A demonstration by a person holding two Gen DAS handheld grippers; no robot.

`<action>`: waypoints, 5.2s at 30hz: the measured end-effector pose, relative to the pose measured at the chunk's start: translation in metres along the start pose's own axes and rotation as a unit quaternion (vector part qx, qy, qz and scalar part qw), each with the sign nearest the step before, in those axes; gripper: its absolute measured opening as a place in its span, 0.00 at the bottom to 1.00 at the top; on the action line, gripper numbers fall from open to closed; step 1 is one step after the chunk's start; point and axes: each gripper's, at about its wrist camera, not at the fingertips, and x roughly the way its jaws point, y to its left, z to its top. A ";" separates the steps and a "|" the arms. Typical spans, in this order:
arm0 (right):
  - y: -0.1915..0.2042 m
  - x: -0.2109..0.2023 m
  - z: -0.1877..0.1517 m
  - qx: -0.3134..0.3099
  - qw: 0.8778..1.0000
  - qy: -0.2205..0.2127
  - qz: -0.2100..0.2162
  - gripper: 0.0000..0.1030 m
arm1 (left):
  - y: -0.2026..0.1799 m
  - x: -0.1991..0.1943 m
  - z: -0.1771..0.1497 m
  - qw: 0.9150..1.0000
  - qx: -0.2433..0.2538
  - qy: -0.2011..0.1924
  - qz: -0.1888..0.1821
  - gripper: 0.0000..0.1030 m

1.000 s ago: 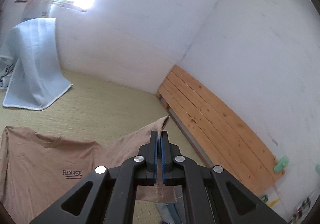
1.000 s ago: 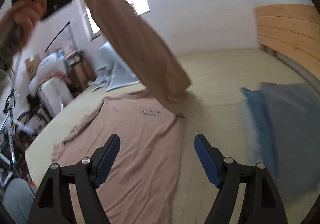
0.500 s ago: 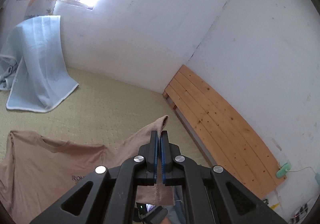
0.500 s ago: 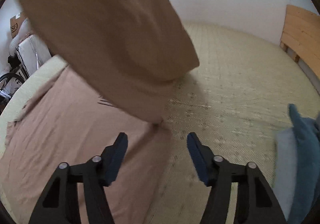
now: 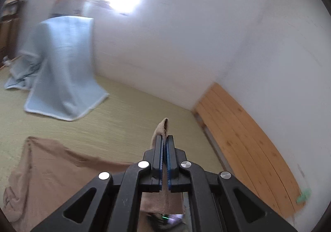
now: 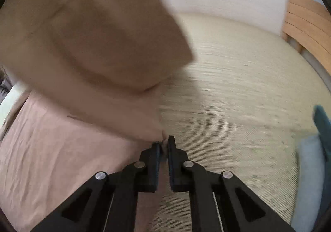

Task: Fold clothes

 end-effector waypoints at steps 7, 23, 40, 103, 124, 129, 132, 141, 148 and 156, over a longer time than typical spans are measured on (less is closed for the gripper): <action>-0.004 -0.003 -0.002 -0.010 1.000 -0.011 -0.020 0.04 | 0.125 0.011 -0.007 0.992 -0.066 0.002 0.105 0.01; 0.012 -0.007 -0.021 -0.015 0.999 0.009 -0.034 0.05 | 0.239 0.025 -0.066 0.988 -0.087 0.054 0.113 0.01; 0.019 -0.054 -0.036 -0.050 0.997 0.050 -0.038 0.36 | 0.335 0.000 -0.169 0.957 -0.170 0.155 0.177 0.01; 0.085 0.070 0.136 0.106 0.989 0.083 -0.067 0.45 | 0.375 0.041 -0.170 0.974 -0.062 0.184 0.118 0.01; 0.078 0.068 0.130 0.057 0.983 0.016 -0.172 0.00 | 0.377 0.025 -0.155 0.980 -0.078 0.164 0.084 0.01; 0.065 0.042 0.138 0.063 0.980 -0.020 -0.188 0.00 | 0.374 0.027 -0.135 0.982 -0.074 0.146 0.094 0.01; 0.052 0.037 0.142 0.078 0.977 -0.024 -0.195 0.00 | 0.373 0.038 -0.125 0.982 -0.067 0.141 0.104 0.01; 0.028 0.054 0.138 0.096 0.974 -0.009 -0.203 0.00 | 0.392 0.096 -0.116 0.972 -0.054 0.166 0.159 0.01; 0.024 0.073 0.136 0.096 0.980 0.010 -0.174 0.03 | 0.407 0.102 -0.124 0.967 -0.069 0.169 0.178 0.01; 0.010 0.055 0.139 0.131 0.986 -0.019 -0.105 0.55 | 0.406 0.087 -0.127 0.966 -0.071 0.161 0.188 0.01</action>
